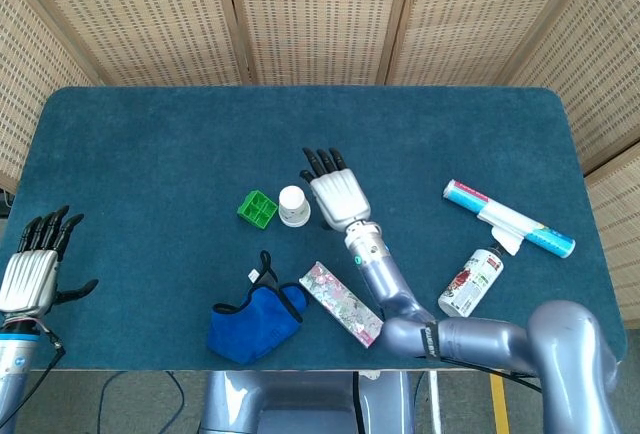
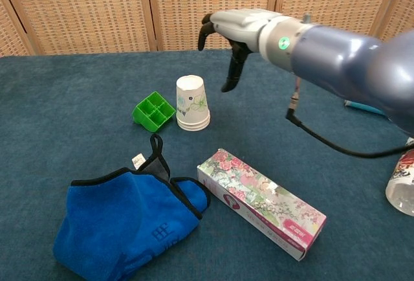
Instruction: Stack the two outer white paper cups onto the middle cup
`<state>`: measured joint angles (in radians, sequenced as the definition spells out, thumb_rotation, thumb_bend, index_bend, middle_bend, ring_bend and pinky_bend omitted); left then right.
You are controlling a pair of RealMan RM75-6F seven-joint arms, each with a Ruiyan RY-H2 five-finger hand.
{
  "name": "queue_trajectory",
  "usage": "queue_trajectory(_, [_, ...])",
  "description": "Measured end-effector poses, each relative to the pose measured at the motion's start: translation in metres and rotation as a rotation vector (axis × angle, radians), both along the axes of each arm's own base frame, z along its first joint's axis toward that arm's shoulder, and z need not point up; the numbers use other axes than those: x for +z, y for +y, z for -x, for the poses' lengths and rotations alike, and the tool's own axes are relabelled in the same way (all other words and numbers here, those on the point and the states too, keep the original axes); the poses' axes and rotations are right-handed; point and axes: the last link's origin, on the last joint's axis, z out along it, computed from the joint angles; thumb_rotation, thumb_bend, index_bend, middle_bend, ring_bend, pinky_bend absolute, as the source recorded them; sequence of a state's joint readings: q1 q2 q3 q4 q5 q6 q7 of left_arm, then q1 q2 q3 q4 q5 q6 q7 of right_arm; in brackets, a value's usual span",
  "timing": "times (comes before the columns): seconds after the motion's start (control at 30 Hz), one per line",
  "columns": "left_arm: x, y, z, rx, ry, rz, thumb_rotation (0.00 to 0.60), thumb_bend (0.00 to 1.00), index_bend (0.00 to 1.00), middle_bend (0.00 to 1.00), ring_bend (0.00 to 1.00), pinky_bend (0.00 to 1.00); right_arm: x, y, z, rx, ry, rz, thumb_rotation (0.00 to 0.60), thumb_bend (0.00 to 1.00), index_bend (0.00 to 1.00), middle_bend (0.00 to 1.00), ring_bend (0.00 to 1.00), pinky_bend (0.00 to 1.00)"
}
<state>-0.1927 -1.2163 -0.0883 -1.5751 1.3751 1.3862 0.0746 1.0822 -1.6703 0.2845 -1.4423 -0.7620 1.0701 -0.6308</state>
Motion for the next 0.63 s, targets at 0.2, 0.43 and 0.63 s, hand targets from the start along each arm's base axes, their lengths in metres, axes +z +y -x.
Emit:
queue_trajectory(0.2, [-0.001, -0.002, 0.0, -0.005, 0.01, -0.008, 0.6, 0.18, 0.02, 0.0, 0.0, 0.0, 0.038, 0.035, 0.071, -0.035, -0.008, 0.051, 0.6, 0.17, 0.0, 0.0, 0.0, 0.0])
queue_trajectory(0.43, [-0.005, -0.013, -0.005, -0.021, 0.034, -0.007, 0.6, 0.18, 0.01, 0.0, 0.0, 0.0, 0.082, 0.084, 0.152, -0.112, -0.069, 0.141, 0.6, 0.17, 0.0, 0.0, 0.0, 0.0])
queue_trajectory(0.63, [-0.007, -0.026, -0.007, -0.023, 0.046, -0.011, 0.6, 0.18, 0.01, 0.0, 0.0, 0.0, 0.101, 0.129, 0.203, -0.146, -0.082, 0.184, 0.6, 0.17, 0.0, 0.0, 0.0, 0.0])
